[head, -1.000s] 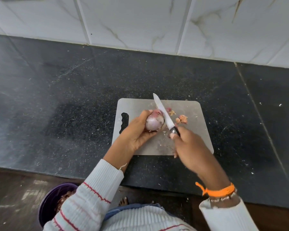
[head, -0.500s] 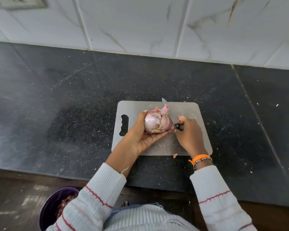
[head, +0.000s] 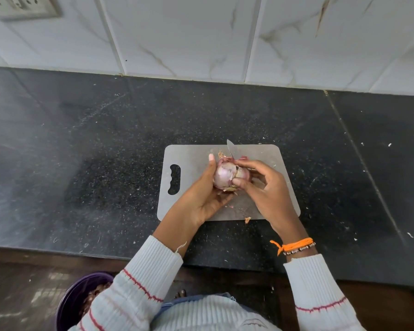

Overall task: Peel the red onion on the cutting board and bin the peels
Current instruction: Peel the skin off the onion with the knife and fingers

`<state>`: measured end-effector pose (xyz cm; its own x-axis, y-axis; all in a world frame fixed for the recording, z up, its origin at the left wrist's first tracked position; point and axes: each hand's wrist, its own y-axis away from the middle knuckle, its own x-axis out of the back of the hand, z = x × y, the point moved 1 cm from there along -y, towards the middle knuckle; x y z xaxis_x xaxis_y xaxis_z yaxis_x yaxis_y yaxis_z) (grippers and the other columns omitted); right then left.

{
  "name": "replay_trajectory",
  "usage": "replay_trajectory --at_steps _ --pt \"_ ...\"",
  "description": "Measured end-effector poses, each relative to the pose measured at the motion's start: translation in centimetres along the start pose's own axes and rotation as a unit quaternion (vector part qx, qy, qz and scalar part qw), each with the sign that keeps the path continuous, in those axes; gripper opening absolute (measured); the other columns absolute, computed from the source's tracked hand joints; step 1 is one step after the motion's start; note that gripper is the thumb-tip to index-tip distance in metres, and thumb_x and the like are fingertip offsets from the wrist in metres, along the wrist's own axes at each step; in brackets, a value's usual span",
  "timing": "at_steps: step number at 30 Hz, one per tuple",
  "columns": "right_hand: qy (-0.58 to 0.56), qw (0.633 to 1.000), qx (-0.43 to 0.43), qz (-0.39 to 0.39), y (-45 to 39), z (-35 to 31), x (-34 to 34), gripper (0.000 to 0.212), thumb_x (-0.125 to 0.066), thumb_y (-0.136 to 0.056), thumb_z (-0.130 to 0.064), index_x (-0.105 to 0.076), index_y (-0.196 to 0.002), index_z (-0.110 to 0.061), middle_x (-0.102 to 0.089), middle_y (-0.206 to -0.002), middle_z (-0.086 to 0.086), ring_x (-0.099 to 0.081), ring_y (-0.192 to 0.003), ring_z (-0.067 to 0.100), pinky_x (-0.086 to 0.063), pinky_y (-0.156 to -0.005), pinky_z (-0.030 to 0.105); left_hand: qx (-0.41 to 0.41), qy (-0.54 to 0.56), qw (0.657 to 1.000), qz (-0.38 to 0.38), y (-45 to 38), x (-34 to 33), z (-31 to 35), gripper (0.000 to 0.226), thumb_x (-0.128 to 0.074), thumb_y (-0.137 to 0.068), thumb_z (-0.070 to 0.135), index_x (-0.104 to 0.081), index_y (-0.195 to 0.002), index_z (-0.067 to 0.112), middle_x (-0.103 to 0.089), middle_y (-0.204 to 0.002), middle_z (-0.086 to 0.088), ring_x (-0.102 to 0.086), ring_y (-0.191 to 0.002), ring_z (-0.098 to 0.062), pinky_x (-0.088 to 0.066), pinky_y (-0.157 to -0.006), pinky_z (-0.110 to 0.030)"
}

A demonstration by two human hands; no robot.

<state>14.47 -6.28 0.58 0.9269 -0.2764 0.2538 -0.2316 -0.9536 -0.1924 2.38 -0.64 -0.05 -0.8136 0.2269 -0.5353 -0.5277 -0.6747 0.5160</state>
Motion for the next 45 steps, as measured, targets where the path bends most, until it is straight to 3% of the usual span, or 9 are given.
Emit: replay_trajectory --at_steps 5,9,14,18,24,33,37,42,45 --pt "0.017 0.999 0.006 0.042 0.3 -0.1 0.1 0.035 -0.070 -0.079 -0.005 -0.064 -0.104 -0.028 -0.066 -0.108 -0.012 -0.059 -0.111 0.006 -0.049 -0.095 0.030 -0.151 -0.117 0.980 -0.062 0.9 -0.2 -0.6 0.020 -0.048 -0.094 0.023 -0.054 -0.114 0.022 -0.060 -0.113 -0.003 -0.064 -0.092 -0.013 -0.053 -0.082 -0.028" --pt "0.017 1.000 -0.012 -0.001 0.5 -0.4 0.7 0.051 -0.075 -0.071 0.001 -0.060 -0.110 -0.030 -0.060 -0.111 -0.022 -0.055 -0.114 0.002 -0.047 -0.094 0.019 -0.226 -0.194 0.953 -0.049 1.4 -0.6 -0.6 0.020 -0.040 -0.099 0.023 -0.052 -0.114 0.019 -0.059 -0.110 -0.003 -0.064 -0.096 -0.014 -0.057 -0.078 -0.028" --pt "0.047 0.999 -0.014 -0.002 0.8 -0.4 0.5 0.054 -0.076 -0.070 -0.001 -0.059 -0.112 -0.030 -0.056 -0.111 -0.025 -0.055 -0.111 -0.001 -0.044 -0.089 0.009 -0.271 -0.321 0.908 -0.009 0.9 0.1 -1.0 0.017 -0.038 -0.098 0.034 -0.053 -0.105 0.030 -0.061 -0.110 -0.005 -0.062 -0.102 -0.025 -0.052 -0.087 -0.050" --pt "0.079 0.997 -0.015 0.012 1.2 -0.2 0.4 0.052 -0.077 -0.069 -0.002 -0.060 -0.109 -0.030 -0.052 -0.105 -0.031 -0.056 -0.102 -0.004 -0.043 -0.083 0.004 -0.301 -0.412 0.860 0.015 0.5 0.4 -0.3 0.017 -0.040 -0.099 0.020 -0.056 -0.105 0.021 -0.063 -0.099 0.005 -0.061 -0.094 -0.011 -0.050 -0.087 -0.037" --pt "0.069 0.997 -0.019 0.010 1.1 -0.1 1.1 0.048 -0.077 -0.069 -0.002 -0.062 -0.109 -0.024 -0.059 -0.102 -0.022 -0.054 -0.095 -0.017 -0.041 -0.079 0.001 -0.297 -0.390 0.871 -0.018 0.5 1.0 0.4 0.029 -0.069 -0.082 0.009 -0.065 -0.110 0.015 -0.066 -0.110 0.001 -0.064 -0.099 -0.015 -0.052 -0.089 -0.041" --pt "0.049 0.998 -0.011 0.044 1.0 0.3 0.3 0.054 -0.078 -0.067 -0.001 -0.059 -0.102 -0.038 -0.059 -0.100 -0.028 -0.058 -0.095 -0.010 -0.045 -0.080 0.007 -0.385 -0.386 0.834 0.084 0.3 0.0 -0.1 0.017 -0.059 -0.087 0.002 -0.071 -0.096 0.008 -0.069 -0.090 0.003 -0.064 -0.085 -0.003 -0.051 -0.077 -0.016" --pt "0.041 0.998 -0.012 0.046 1.0 0.7 -0.1 0.050 -0.078 -0.067 -0.001 -0.063 -0.107 -0.027 -0.058 -0.102 -0.026 -0.056 -0.098 -0.014 -0.044 -0.082 0.006 -0.396 -0.377 0.829 0.117 0.1 0.0 0.0 0.012 -0.062 -0.086 0.005 -0.072 -0.088 0.009 -0.069 -0.082 0.004 -0.065 -0.079 -0.007 -0.053 -0.074 -0.020" --pt "0.051 0.998 -0.011 0.020 0.9 1.3 -0.3 0.051 -0.078 -0.065 0.003 -0.066 -0.109 -0.018 -0.065 -0.108 -0.007 -0.059 -0.106 0.006 -0.053 -0.088 0.025 -0.376 -0.379 0.829 0.166 -0.5 0.5 0.1 0.012 -0.061 -0.087 0.007 -0.068 -0.078 0.008 -0.064 -0.067 0.008 -0.057 -0.059 -0.001 -0.044 -0.056 -0.012" --pt "0.029 0.999 -0.013 0.003 0.9 1.5 0.1 0.050 -0.077 -0.065 0.006 -0.066 -0.109 -0.016 -0.063 -0.110 -0.004 -0.058 -0.108 0.006 -0.055 -0.087 0.031 -0.344 -0.349 0.854 0.177 -1.0 1.3 0.3 0.013 -0.061 -0.088 0.010 -0.068 -0.076 0.013 -0.065 -0.067 0.008 -0.059 -0.063 -0.006 -0.050 -0.063 -0.024"
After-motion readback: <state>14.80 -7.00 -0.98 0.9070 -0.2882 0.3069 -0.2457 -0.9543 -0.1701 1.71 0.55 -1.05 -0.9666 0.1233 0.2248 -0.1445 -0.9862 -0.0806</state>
